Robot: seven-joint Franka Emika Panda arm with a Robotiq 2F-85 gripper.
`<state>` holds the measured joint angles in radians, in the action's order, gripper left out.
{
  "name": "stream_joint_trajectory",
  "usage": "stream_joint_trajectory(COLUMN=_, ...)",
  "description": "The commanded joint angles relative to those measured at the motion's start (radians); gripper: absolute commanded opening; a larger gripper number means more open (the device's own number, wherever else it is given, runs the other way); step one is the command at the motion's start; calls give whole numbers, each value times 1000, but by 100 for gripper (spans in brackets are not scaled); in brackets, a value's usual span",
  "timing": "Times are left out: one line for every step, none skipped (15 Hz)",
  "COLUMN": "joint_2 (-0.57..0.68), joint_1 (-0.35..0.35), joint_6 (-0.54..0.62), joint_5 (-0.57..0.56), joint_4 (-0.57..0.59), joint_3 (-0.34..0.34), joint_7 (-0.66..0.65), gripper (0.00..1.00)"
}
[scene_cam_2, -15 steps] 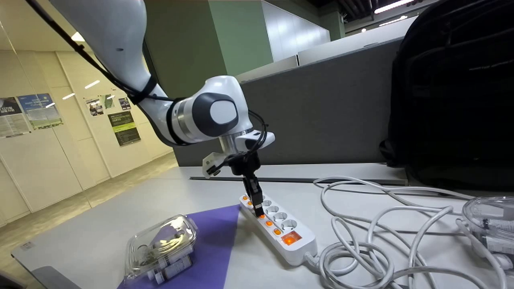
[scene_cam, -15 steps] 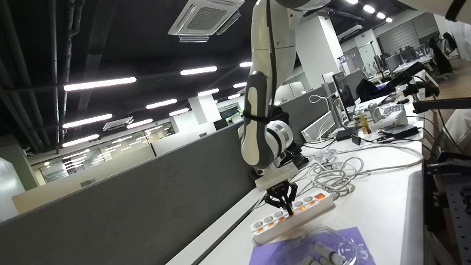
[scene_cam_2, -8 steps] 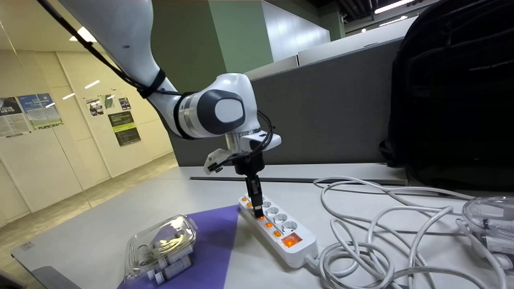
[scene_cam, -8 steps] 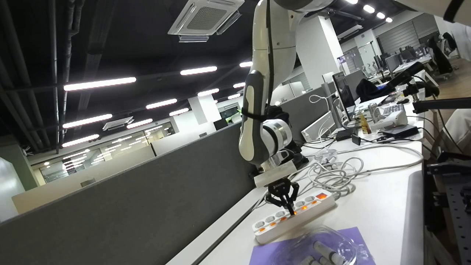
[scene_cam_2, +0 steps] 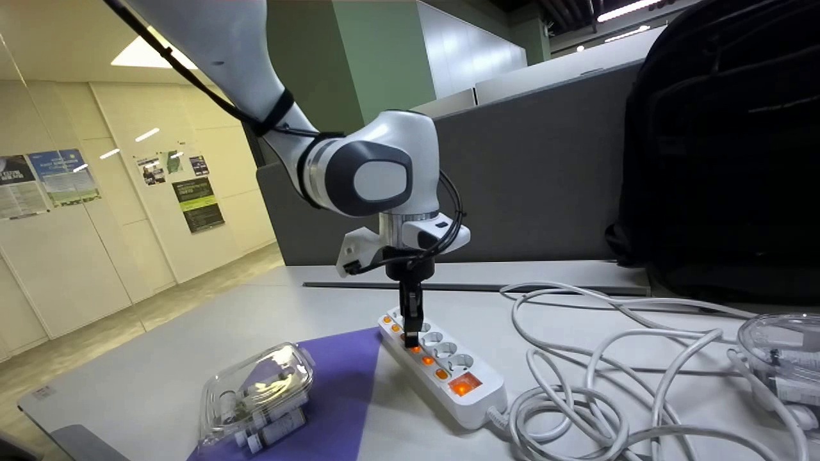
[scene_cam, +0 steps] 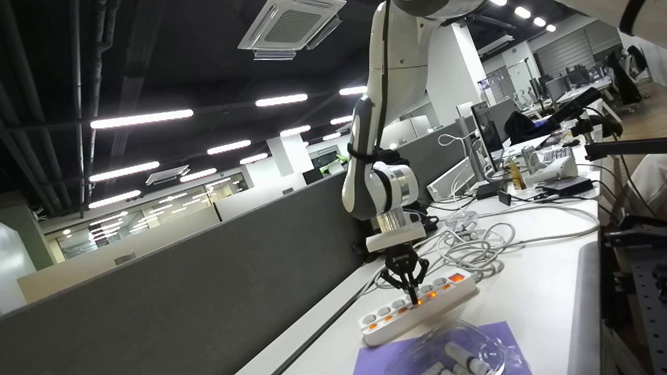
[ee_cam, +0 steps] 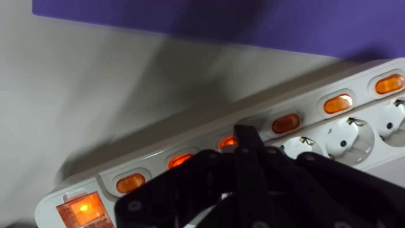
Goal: Turn off the switch of the fourth position from the left
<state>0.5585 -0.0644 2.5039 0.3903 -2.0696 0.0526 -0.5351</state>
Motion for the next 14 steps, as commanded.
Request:
stream_joint_trajectory(joint_2=1, joint_1=-3, joint_6=-29, joint_5=22, joint_4=7, joint_3=6, joint_7=30, gripper=1)
stream_joint_trajectory(joint_2=2, joint_1=-11, joint_6=-46, joint_5=30, joint_4=10, joint_3=5, joint_7=45, gripper=1)
stream_joint_trajectory(joint_2=4, joint_1=-15, joint_6=-54, joint_5=32, joint_4=13, joint_3=4, joint_7=51, gripper=1)
stream_joint_trajectory(joint_2=4, joint_1=-15, joint_6=-57, joint_5=32, joint_4=14, joint_3=4, joint_7=52, gripper=1)
stream_joint_trajectory(joint_2=4, joint_1=-15, joint_6=-57, joint_5=32, joint_4=14, joint_3=4, joint_7=52, gripper=1)
stream_joint_trajectory(joint_2=1, joint_1=-11, joint_6=-44, joint_5=30, joint_4=9, joint_3=6, joint_7=48, gripper=0)
stream_joint_trajectory(joint_2=-5, joint_1=-6, joint_6=-29, joint_5=28, joint_4=0, joint_3=11, joint_7=43, gripper=0)
stream_joint_trajectory(joint_2=-8, joint_1=-5, joint_6=-14, joint_5=33, joint_4=-9, joint_3=11, joint_7=44, gripper=0)
stream_joint_trajectory(joint_2=-12, joint_1=-6, joint_6=0, joint_5=39, joint_4=-16, joint_3=10, joint_7=46, gripper=0)
stream_joint_trajectory(joint_2=-16, joint_1=-8, joint_6=13, joint_5=47, joint_4=-23, joint_3=8, joint_7=46, gripper=0)
stream_joint_trajectory(joint_2=-18, joint_1=-9, joint_6=21, joint_5=50, joint_4=-28, joint_3=8, joint_7=45, gripper=0)
stream_joint_trajectory(joint_2=-20, joint_1=-10, joint_6=29, joint_5=55, joint_4=-34, joint_3=7, joint_7=44, gripper=0)
stream_joint_trajectory(joint_2=-22, joint_1=-11, joint_6=31, joint_5=61, joint_4=-39, joint_3=6, joint_7=45, gripper=0)
stream_joint_trajectory(joint_2=-25, joint_1=-11, joint_6=34, joint_5=65, joint_4=-44, joint_3=7, joint_7=43, gripper=0)
